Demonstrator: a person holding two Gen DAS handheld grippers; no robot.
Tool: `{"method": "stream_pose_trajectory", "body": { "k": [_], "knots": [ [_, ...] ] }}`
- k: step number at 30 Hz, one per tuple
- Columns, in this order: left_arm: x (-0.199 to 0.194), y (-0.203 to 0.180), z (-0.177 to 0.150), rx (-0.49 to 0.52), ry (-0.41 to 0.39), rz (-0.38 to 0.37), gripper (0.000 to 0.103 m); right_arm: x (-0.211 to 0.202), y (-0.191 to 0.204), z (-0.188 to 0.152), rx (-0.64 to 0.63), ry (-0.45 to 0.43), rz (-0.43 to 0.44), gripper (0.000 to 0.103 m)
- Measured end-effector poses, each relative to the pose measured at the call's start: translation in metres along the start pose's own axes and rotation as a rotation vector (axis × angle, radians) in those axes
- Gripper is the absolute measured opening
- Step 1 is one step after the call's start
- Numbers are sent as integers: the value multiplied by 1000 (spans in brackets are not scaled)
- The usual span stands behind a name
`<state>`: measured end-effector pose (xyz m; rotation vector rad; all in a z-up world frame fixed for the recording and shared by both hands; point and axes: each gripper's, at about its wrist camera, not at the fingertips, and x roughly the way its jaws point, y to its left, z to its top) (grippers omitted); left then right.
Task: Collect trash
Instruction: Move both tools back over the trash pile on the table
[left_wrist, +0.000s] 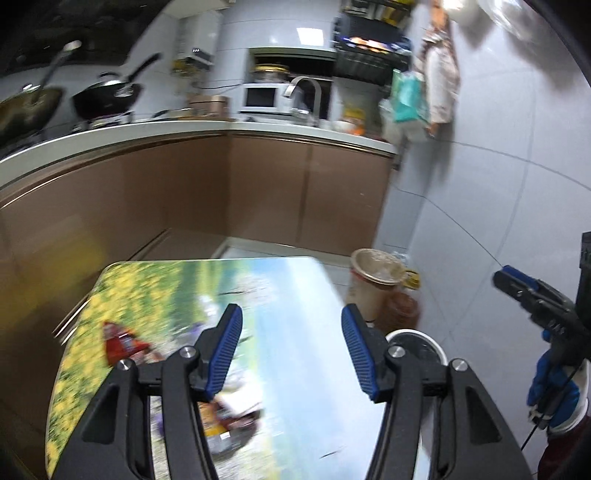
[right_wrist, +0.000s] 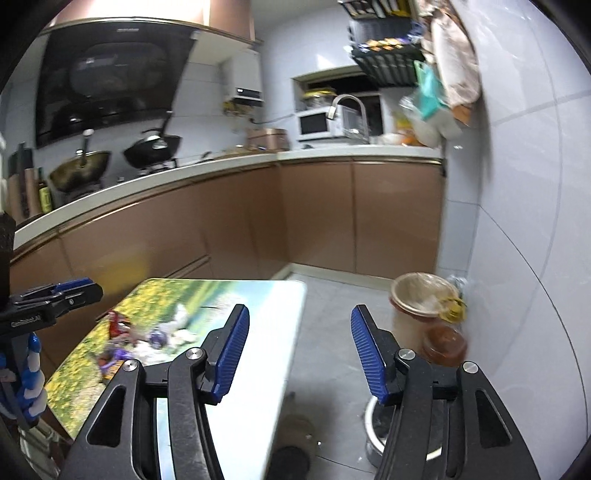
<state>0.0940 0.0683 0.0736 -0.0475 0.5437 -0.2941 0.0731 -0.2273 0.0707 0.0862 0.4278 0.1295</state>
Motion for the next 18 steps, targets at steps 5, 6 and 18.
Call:
{"method": "stream_pose_trajectory", "body": {
  "k": [5, 6, 18],
  "knots": [
    [-26, 45, -15, -29, -19, 71, 54, -3, 28, 8, -28, -9, 67, 58],
    [-27, 53, -18, -35, -16, 76, 54, -2, 34, 9, -36, -8, 85, 59],
    [30, 95, -52, -89, 111, 83, 54, 63, 87, -17, -90, 133, 214, 60]
  ]
}}
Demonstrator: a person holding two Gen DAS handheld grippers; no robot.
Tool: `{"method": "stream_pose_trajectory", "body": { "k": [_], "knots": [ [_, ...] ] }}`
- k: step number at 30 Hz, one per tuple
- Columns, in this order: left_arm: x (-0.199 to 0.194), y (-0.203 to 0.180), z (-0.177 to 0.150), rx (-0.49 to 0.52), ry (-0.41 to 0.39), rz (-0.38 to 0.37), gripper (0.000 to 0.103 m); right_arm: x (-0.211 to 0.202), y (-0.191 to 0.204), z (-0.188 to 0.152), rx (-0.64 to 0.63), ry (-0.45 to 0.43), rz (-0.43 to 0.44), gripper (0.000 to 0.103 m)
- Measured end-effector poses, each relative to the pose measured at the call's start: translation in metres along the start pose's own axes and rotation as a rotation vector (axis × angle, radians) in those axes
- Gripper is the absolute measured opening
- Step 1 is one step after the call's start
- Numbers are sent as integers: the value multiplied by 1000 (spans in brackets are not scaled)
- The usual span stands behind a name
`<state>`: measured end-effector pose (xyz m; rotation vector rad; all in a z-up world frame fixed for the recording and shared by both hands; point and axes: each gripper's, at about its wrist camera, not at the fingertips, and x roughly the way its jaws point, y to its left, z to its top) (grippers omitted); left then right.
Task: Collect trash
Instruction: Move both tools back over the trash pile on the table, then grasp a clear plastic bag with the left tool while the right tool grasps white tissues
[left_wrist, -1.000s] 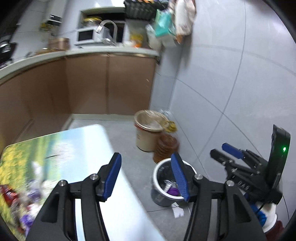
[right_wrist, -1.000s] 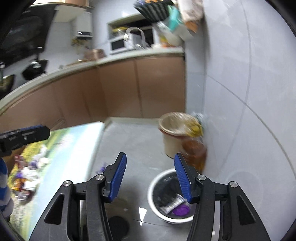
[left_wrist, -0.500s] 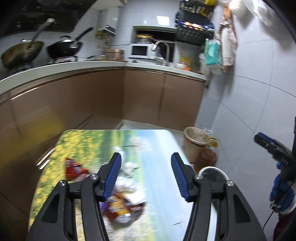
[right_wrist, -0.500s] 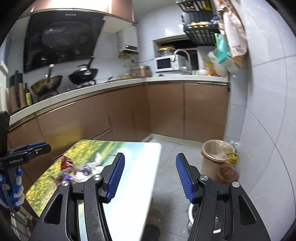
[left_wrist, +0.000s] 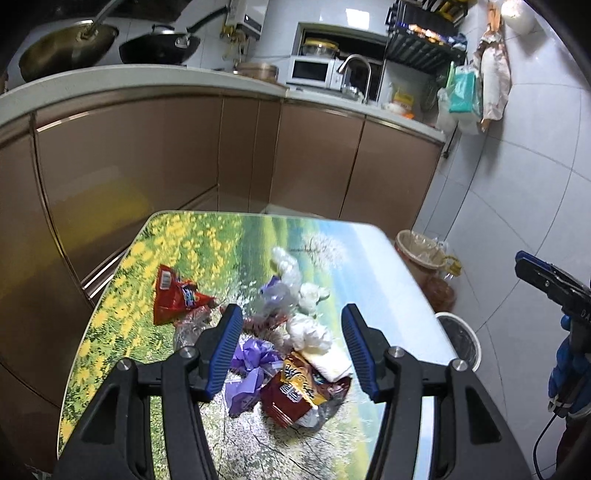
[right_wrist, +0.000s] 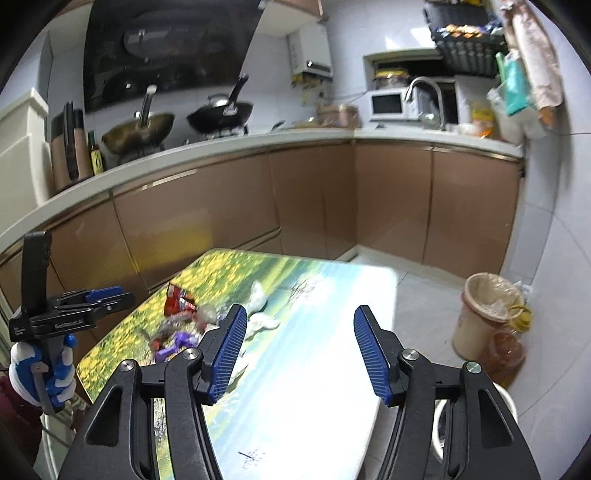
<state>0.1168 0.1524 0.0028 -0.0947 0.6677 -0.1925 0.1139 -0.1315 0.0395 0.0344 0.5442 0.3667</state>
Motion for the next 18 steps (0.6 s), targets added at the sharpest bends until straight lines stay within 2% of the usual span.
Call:
{"method": "stream_pose_trajectory", "body": {
  "k": [11, 18],
  "knots": [
    [78, 8, -4, 5, 132, -15, 54, 94, 21, -27, -9, 178, 109, 60],
    [121, 19, 1, -17, 204, -31, 53, 147, 42, -40, -30, 282, 220, 60]
  ]
}}
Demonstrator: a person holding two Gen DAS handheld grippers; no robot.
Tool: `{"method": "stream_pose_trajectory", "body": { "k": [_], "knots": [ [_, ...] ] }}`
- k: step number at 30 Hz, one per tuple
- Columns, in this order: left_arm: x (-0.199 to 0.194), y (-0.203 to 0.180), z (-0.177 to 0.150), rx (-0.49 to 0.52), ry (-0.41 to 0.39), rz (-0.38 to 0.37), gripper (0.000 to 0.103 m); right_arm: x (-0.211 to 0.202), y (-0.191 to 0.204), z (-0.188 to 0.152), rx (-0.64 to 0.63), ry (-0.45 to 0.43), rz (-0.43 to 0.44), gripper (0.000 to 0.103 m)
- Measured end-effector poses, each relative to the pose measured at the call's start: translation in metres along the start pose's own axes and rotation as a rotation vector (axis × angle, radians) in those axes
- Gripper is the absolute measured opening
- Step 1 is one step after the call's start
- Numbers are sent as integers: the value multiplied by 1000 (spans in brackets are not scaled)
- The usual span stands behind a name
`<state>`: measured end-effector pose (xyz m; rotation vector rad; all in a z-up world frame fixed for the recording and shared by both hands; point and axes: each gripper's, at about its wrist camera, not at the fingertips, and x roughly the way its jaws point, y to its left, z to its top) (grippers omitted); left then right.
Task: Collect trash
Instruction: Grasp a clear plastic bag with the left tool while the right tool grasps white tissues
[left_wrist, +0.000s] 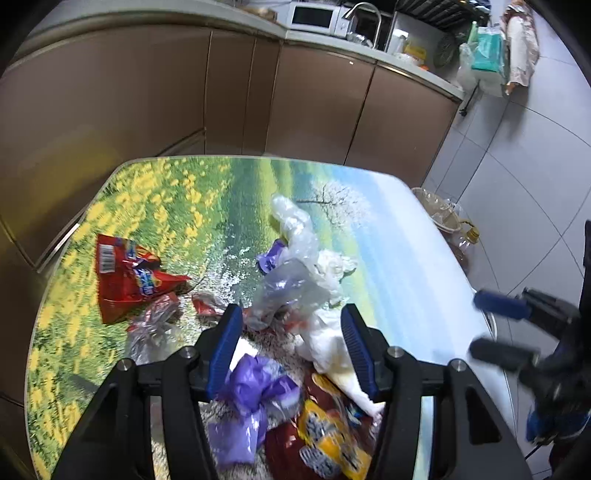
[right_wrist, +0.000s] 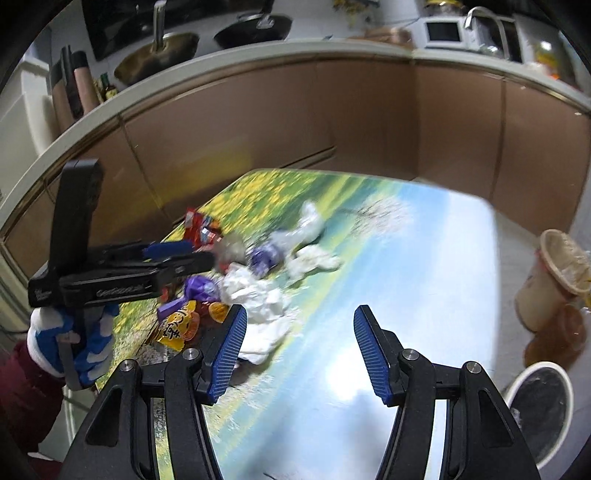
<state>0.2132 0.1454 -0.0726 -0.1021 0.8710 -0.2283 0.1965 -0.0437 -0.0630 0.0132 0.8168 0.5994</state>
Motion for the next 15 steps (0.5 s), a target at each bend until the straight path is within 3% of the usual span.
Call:
{"method": "stream_pose_trajectory", "body": {
  "k": [2, 7, 15],
  "knots": [
    [9, 5, 2, -13, 18, -8, 47, 14, 6, 2, -16, 23, 30, 60],
    [28, 27, 3, -95, 59, -65, 9, 49, 18, 6, -37, 76, 87, 60],
    [21, 46, -1, -172, 19, -108, 4, 85, 28, 13, -48, 125, 133, 60]
  ]
}}
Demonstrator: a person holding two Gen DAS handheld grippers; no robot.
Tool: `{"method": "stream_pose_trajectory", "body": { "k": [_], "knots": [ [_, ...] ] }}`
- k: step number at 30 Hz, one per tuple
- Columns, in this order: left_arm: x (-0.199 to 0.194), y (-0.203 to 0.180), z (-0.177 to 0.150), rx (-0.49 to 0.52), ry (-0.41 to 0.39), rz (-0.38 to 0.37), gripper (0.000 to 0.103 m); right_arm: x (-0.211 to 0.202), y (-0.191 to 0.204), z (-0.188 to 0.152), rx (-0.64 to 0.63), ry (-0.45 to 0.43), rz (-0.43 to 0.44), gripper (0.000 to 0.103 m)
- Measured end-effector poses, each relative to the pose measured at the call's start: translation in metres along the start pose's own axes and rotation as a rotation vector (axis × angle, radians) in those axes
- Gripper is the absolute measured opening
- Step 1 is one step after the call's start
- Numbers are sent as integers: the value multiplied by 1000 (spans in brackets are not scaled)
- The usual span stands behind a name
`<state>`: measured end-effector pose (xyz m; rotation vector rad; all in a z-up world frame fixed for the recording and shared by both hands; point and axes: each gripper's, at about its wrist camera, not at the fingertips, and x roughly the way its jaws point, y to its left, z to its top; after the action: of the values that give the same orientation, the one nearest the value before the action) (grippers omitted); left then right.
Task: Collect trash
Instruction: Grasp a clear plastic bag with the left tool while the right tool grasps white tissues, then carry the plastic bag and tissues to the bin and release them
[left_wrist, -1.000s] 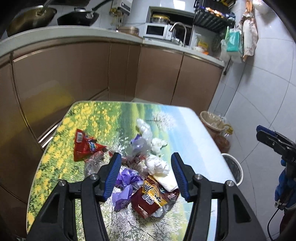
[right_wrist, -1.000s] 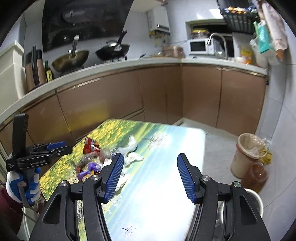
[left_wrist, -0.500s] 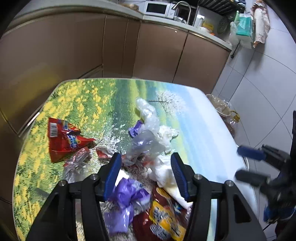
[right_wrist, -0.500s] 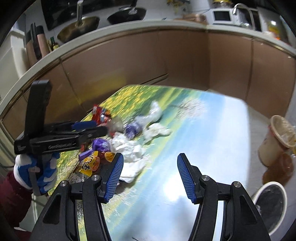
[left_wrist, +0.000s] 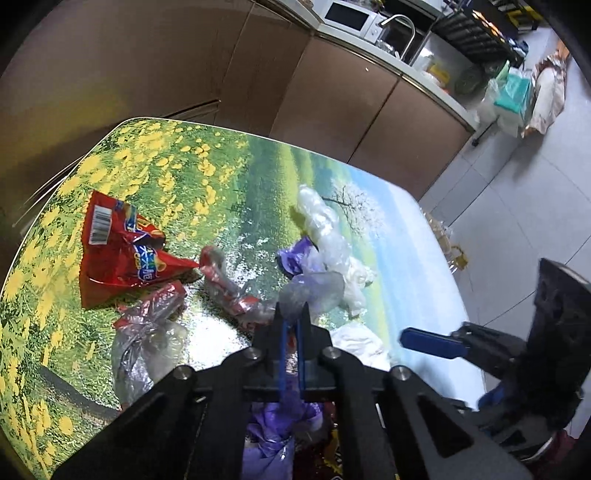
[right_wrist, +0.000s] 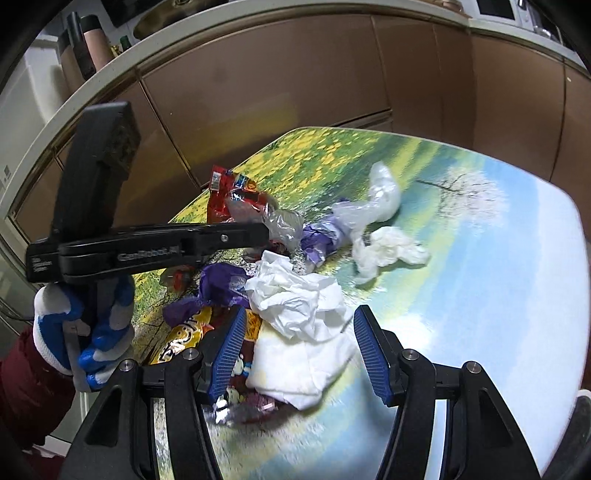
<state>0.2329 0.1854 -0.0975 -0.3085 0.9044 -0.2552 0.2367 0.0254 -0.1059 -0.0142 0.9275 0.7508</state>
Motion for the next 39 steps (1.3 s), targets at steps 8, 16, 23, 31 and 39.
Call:
{"method": "stream_pose_trajectory", "body": {
  "k": [8, 16, 23, 31, 39],
  "knots": [
    [-14, 3, -2, -13, -35, -9, 3, 29, 0, 2, 5, 40, 28, 31],
    [-40, -3, -5, -6, -86, -10, 3, 8, -3, 8, 20, -43, 25, 5],
    [-75, -21, -8, 20, -144, -12, 3, -42, -1, 7, 31, -135, 7, 5],
    [-119, -59, -18, 92, -205, -31, 3, -109, 9, -8, 25, -235, -13, 5],
    [-158, -95, -32, 146, -262, -47, 2, -164, 14, -38, 42, -311, -56, 4]
  ]
}}
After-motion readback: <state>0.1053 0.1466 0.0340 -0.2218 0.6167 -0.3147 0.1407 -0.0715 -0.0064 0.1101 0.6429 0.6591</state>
